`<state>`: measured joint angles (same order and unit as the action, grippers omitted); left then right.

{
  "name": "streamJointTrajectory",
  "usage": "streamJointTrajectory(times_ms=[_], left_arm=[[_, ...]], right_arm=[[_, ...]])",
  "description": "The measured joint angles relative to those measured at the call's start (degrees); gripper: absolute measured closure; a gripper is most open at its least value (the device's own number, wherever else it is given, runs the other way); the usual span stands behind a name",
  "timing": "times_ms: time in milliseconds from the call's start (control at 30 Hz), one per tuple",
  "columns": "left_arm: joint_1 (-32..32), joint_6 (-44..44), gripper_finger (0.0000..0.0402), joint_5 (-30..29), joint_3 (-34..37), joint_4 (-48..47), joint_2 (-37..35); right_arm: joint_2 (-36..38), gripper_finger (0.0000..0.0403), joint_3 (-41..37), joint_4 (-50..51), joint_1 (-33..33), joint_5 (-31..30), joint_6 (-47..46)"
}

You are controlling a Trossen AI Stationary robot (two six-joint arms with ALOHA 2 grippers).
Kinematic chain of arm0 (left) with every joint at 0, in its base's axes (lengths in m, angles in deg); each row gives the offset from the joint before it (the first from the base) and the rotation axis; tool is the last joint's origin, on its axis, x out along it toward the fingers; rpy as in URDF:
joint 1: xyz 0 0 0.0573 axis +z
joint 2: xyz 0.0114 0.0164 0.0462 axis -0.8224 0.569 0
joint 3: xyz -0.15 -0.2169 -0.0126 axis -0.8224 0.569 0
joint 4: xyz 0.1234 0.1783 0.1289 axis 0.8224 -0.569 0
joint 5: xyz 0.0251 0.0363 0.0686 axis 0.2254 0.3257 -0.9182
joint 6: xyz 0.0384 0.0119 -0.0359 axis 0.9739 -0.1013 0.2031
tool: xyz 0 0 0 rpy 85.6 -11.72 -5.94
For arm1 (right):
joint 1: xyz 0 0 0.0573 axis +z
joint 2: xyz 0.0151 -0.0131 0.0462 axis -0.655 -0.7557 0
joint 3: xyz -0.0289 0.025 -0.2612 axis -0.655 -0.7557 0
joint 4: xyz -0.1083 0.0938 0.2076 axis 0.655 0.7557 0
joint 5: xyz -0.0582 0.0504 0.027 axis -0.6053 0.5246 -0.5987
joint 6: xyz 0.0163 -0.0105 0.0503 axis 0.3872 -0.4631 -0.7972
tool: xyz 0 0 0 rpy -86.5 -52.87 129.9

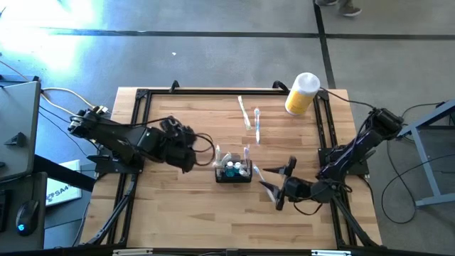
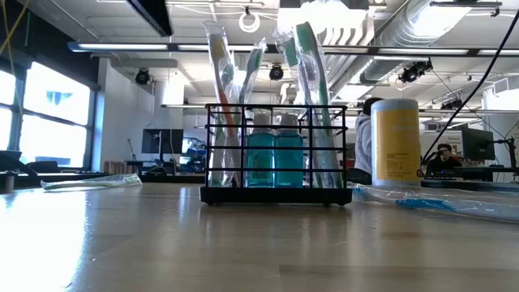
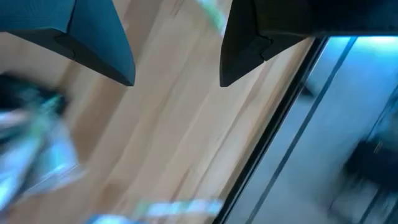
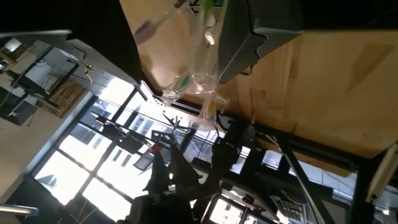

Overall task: Pick & Place toothbrushing station
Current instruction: Put the left green toothbrush into the wire organizer

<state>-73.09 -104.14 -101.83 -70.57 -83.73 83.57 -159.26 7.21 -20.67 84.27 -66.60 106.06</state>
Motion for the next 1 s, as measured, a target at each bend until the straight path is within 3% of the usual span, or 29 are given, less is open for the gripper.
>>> streamJointTrajectory(times_ms=[133, 433, 567, 733, 1000], left_arm=[[3.97, -6.39, 0.0176, 6.70, 0.04, -12.83, 0.00], [18.67, 5.90, 0.0176, 17.36, 6.88, -7.93, -3.43], [29.30, 8.83, 0.0176, 21.90, 12.98, -3.68, -6.26], [40.47, 14.53, 0.0176, 30.18, 24.15, 8.05, -9.25], [49.80, 16.02, 0.0176, 33.57, 39.98, 24.32, -9.73]], right_arm=[[0.00, 0.0200, 0.01, -0.02, -1.91, 0.14, 2.68], [0.03, 0.0200, 0.01, 0.35, -6.30, 5.89, 1.74], [0.04, 0.0200, -0.02, 2.39, -6.97, 7.70, -2.77], [0.04, 0.0199, -0.01, 4.65, -6.62, 8.70, -7.63], [0.04, 0.0200, -0.02, 6.58, -6.60, 13.82, -15.46]])
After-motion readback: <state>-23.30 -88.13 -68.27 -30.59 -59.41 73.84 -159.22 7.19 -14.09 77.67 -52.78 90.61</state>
